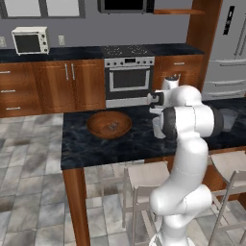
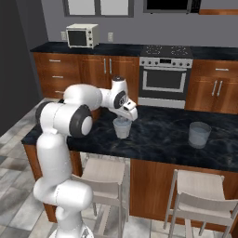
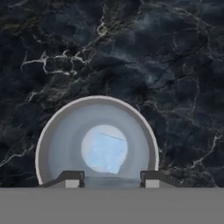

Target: There are four ice cubes in the ice bowl. Place two ice cubes in each glass of water.

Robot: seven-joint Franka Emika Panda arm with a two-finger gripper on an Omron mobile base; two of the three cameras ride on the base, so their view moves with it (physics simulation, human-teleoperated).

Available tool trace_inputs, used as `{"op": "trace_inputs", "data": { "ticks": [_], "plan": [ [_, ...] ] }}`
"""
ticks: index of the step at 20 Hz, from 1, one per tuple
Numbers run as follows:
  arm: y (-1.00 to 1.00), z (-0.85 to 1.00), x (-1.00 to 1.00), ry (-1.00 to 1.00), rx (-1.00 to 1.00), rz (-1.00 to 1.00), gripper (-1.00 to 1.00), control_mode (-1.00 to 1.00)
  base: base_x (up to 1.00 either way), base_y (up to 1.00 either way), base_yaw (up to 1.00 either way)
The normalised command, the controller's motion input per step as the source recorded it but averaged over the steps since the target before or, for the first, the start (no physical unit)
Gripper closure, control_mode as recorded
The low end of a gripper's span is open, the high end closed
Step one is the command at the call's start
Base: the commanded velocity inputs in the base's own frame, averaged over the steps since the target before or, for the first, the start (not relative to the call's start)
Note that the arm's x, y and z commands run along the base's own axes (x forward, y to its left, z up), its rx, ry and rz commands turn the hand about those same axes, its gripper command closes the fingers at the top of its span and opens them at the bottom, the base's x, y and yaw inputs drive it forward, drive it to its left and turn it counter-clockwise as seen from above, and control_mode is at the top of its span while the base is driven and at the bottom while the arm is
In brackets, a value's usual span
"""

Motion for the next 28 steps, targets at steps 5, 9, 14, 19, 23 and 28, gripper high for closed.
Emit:
{"op": "trace_inputs", "data": {
  "ticks": [5,9,14,19,23,28],
  "plan": [
    [-0.05,-0.27,0.18,0.06,0.00,0.00,1.00,-1.00,0.00,0.00,0.00],
    [0.00,-0.19,0.22,0.05,0.00,0.00,1.00,-1.00,0.00,0.00,0.00],
    [0.00,-0.11,0.20,0.06,0.00,0.00,-1.00,-1.00,0.00,0.00,0.00],
    [0.00,-0.11,0.16,0.06,0.00,0.00,-1.00,-1.00,0.00,0.00,0.00],
    [0.00,-0.09,0.08,0.04,0.00,0.00,-1.00,-1.00,0.00,0.00,0.00],
    [0.00,-0.08,0.05,0.04,0.00,0.00,-1.00,-1.00,0.00,0.00,0.00]
  ]
}}
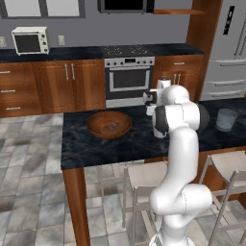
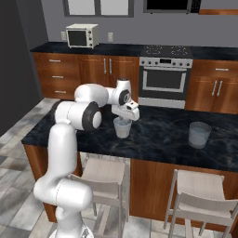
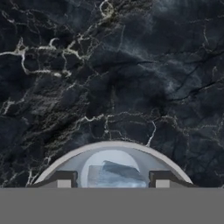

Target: There are four ice cubes in the ice bowl. Place two ice cubes in each glass of water.

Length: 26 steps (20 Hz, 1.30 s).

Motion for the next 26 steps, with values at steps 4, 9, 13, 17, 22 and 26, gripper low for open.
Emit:
{"op": "trace_inputs", "data": {
  "ticks": [4,9,13,17,22,26],
  "plan": [
    [0.00,-0.04,0.00,0.03,0.00,0.00,1.00,-1.00,0.00,0.00,0.00],
    [0.00,-0.01,-0.01,0.00,0.00,0.00,1.00,-1.00,0.00,0.00,0.00],
    [0.00,0.00,-0.14,-0.02,0.00,0.00,1.00,-1.00,0.00,0.00,0.00],
    [0.00,0.07,-0.26,-0.08,0.02,0.00,1.00,-1.00,0.00,0.00,0.00],
    [0.01,0.41,-0.49,-0.18,0.06,0.00,1.00,-1.00,0.00,0.00,0.00],
    [0.24,0.51,-0.45,-0.14,0.00,0.05,1.00,-1.00,0.00,0.00,0.00]
  ]
}}
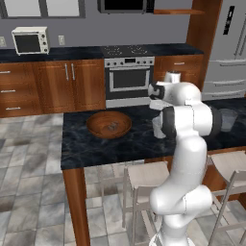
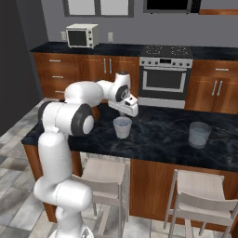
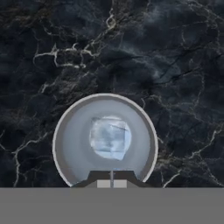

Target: There are four ice cubes in the ice bowl. Place two ice cubes in each glass of water.

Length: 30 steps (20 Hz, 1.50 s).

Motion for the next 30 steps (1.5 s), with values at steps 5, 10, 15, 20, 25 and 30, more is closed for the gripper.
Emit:
{"op": "trace_inputs", "data": {
  "ticks": [5,10,15,20,25,30],
  "plan": [
    [0.49,0.55,-0.41,-0.04,0.00,0.02,1.00,-1.00,0.00,0.00,0.00],
    [0.60,0.52,-0.36,0.00,0.00,0.00,-1.00,-1.00,0.00,0.00,0.00],
    [0.56,0.33,-0.20,0.00,0.00,0.00,-1.00,-1.00,0.00,0.00,0.00],
    [0.68,0.09,0.00,0.00,-0.01,0.00,-1.00,-1.00,0.00,0.00,0.00],
    [0.72,0.00,0.09,0.07,-0.02,0.00,-1.00,-1.00,0.00,0.00,0.00],
    [0.54,0.00,0.28,0.09,-0.06,0.00,-1.00,-1.00,0.00,0.00,0.00]
  ]
}}
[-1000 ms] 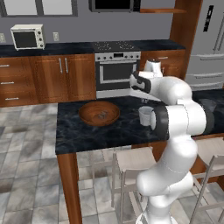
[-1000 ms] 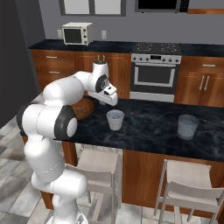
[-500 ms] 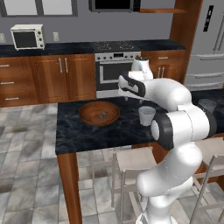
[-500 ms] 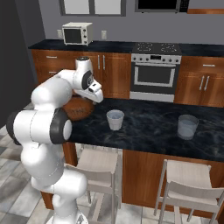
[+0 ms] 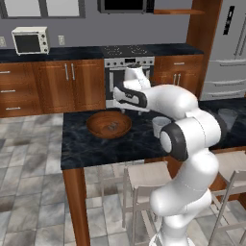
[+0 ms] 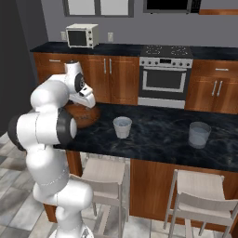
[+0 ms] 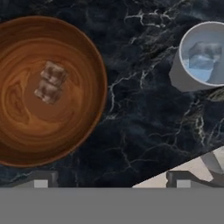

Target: There are four ice cubes in the ice bowl. Place two ice cubes in each glass of water.

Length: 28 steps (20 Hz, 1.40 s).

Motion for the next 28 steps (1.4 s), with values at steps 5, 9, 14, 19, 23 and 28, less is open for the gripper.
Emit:
{"op": "trace_inputs", "data": {
  "ticks": [5,9,14,19,23,28],
  "plan": [
    [0.43,0.00,0.30,0.12,-0.02,-0.01,-1.00,-1.00,0.00,0.00,0.00],
    [0.41,-0.21,0.31,0.10,0.00,-0.06,-1.00,-1.00,0.00,0.00,0.00],
    [0.17,-0.38,0.36,0.00,0.00,0.00,-1.00,-1.00,0.00,0.00,0.00],
    [0.02,-0.42,0.33,0.00,0.00,0.00,-1.00,-1.00,0.00,0.00,0.00],
    [0.00,-0.35,0.21,0.00,0.00,0.00,-1.00,-1.00,0.00,0.00,0.00],
    [0.00,-0.32,0.10,0.02,0.00,0.00,-1.00,-1.00,0.00,0.00,0.00]
  ]
}}
